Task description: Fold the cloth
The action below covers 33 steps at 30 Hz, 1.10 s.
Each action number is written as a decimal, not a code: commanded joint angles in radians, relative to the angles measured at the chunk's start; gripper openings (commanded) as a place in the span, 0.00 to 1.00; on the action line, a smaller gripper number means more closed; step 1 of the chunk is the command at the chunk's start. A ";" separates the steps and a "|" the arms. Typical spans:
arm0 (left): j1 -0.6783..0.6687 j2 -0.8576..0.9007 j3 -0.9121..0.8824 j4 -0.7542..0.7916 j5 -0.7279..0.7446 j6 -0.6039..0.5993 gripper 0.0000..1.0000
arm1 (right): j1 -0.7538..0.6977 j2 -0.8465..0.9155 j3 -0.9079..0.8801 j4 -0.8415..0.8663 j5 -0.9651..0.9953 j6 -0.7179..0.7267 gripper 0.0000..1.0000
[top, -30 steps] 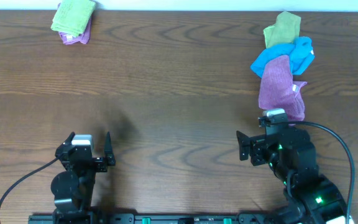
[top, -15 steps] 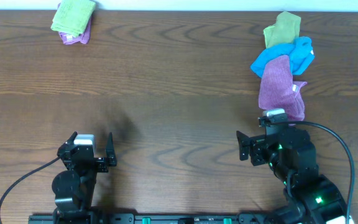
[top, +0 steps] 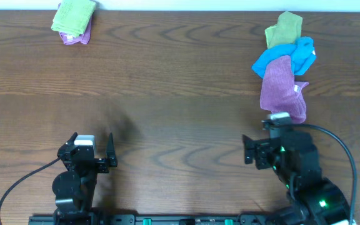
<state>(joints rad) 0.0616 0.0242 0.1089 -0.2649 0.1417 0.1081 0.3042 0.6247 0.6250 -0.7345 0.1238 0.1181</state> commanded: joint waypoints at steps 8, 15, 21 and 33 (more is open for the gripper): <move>-0.003 0.004 -0.026 -0.005 -0.018 -0.003 0.95 | -0.205 -0.326 -0.168 0.000 0.097 -0.143 0.99; -0.003 0.004 -0.026 -0.005 -0.018 -0.003 0.95 | -0.216 -0.483 -0.330 0.052 0.078 -0.153 0.99; -0.003 0.004 -0.026 -0.005 -0.018 -0.003 0.95 | -0.216 -0.547 -0.423 0.061 0.074 -0.149 0.99; -0.003 0.004 -0.026 -0.005 -0.018 -0.003 0.96 | -0.216 -0.620 -0.463 0.058 0.066 -0.153 0.99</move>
<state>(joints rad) 0.0616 0.0254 0.1089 -0.2642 0.1413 0.1081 0.0944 0.0170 0.1684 -0.6762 0.1951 -0.0166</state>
